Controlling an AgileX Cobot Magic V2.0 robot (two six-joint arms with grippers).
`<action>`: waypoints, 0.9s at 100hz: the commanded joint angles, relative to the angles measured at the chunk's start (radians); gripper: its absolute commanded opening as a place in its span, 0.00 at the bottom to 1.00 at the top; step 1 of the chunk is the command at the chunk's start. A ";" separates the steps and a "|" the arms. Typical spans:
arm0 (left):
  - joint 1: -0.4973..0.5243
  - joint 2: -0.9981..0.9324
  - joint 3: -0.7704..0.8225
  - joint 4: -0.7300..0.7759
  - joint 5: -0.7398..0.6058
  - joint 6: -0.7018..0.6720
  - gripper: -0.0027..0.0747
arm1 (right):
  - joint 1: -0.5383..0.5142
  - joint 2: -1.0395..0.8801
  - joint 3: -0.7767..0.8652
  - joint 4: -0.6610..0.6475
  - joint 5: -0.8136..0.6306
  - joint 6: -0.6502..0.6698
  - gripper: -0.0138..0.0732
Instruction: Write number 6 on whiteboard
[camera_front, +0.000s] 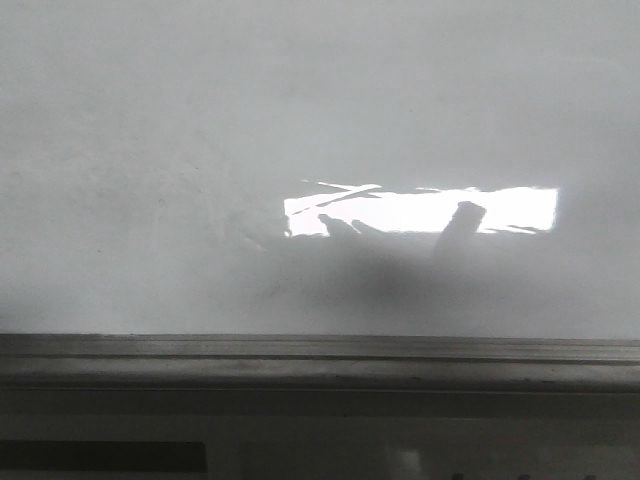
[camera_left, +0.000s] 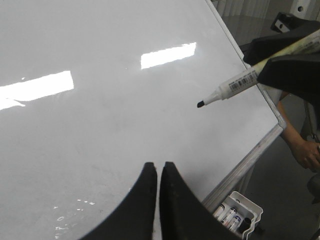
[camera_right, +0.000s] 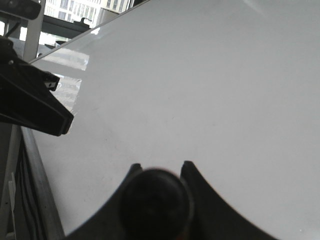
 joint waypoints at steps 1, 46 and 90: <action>0.002 0.005 -0.029 -0.015 -0.018 -0.006 0.01 | -0.013 -0.014 -0.024 -0.003 -0.051 -0.017 0.11; 0.002 0.005 -0.029 -0.015 -0.018 -0.006 0.01 | -0.168 0.068 -0.024 0.031 -0.041 -0.018 0.11; 0.002 0.005 -0.029 -0.015 -0.015 -0.006 0.01 | -0.166 0.156 -0.024 0.031 -0.067 -0.018 0.11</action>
